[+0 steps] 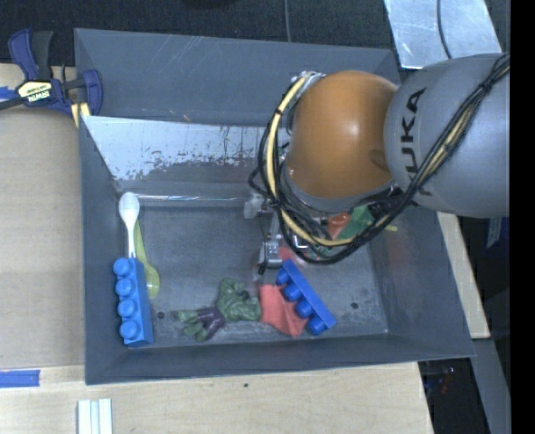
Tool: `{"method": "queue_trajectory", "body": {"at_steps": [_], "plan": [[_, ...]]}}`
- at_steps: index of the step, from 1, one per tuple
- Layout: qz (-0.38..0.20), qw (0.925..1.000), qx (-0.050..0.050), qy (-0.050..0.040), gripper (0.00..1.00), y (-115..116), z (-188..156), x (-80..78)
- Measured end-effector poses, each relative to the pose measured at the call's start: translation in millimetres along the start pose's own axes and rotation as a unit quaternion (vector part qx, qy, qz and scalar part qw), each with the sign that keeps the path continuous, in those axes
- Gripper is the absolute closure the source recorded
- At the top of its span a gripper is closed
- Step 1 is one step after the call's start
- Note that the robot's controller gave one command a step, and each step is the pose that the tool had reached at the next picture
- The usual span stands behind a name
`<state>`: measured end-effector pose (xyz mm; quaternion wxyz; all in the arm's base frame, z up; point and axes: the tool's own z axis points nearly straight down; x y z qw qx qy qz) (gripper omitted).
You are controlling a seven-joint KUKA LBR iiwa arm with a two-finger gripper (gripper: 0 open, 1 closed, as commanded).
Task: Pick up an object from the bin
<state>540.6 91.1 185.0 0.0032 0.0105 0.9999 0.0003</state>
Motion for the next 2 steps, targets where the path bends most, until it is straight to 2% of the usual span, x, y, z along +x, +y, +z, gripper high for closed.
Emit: {"method": "queue_trajectory", "body": {"at_steps": [1,2], "plan": [[-0.020,0.9998,0.000,0.0004,0.00,-24,69,31.0],[-0.051,0.9987,-0.002,-0.0036,0.00,-45,85,30.2]]}}
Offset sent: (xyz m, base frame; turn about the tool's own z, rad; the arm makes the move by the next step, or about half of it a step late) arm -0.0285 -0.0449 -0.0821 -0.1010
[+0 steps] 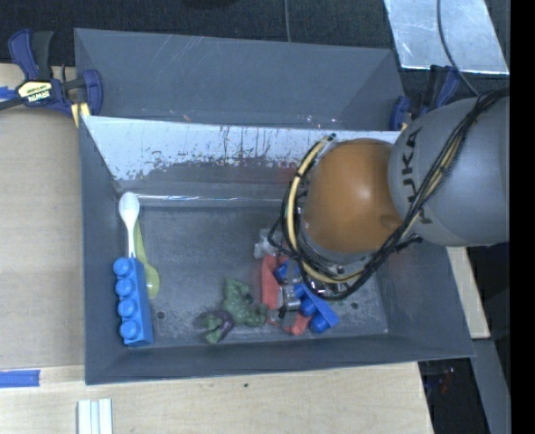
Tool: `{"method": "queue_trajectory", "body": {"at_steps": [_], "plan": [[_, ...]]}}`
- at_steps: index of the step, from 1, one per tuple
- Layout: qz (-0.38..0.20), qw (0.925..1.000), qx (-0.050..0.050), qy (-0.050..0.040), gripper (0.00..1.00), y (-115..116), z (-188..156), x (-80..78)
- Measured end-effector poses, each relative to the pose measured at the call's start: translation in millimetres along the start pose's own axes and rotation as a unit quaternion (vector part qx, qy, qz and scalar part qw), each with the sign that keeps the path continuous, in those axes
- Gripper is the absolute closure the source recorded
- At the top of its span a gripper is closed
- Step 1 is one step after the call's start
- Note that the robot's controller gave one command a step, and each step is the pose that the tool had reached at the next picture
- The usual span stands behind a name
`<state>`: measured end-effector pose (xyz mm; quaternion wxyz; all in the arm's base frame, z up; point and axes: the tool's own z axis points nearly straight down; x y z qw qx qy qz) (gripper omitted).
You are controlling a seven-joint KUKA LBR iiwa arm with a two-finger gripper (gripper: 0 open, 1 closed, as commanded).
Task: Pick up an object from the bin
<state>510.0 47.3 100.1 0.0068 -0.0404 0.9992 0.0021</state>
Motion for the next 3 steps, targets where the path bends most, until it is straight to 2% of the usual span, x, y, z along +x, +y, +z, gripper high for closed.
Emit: {"method": "queue_trajectory", "body": {"at_steps": [1,2,3], "plan": [[0.049,0.9988,0.001,0.0025,0.00,-42,8,11.7],[0.065,0.9979,0.000,-0.0051,1.00,-58,10,-25.0],[0.065,0.9978,0.000,-0.0050,1.00,-58,10,-25.0]]}}
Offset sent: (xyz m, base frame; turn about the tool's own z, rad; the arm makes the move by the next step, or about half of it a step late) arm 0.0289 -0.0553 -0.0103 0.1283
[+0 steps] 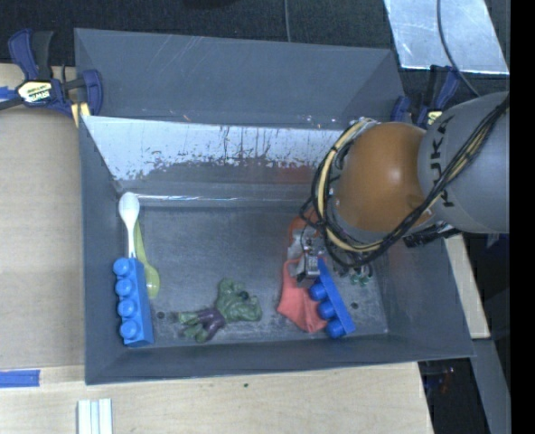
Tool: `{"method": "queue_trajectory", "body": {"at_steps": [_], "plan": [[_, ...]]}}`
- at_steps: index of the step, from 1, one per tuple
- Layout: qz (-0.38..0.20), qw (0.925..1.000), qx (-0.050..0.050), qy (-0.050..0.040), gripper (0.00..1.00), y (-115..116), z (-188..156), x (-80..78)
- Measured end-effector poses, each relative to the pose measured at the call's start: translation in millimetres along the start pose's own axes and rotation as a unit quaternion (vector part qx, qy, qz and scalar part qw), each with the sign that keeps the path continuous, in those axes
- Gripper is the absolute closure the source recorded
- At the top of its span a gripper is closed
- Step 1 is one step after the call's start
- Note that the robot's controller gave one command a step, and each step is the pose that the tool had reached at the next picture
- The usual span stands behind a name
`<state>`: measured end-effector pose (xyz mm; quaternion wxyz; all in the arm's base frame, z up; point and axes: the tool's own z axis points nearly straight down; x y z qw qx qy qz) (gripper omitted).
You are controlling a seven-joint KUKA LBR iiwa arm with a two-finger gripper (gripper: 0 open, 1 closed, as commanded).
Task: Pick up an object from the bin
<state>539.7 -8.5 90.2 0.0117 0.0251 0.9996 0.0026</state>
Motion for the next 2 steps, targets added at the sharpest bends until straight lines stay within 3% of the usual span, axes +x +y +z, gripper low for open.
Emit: {"method": "queue_trajectory", "body": {"at_steps": [1,2], "plan": [[-0.010,0.9999,0.000,0.0034,1.00,-2,-49,9.7],[-0.021,0.9998,0.000,0.0038,1.00,5,-125,12.9]]}}
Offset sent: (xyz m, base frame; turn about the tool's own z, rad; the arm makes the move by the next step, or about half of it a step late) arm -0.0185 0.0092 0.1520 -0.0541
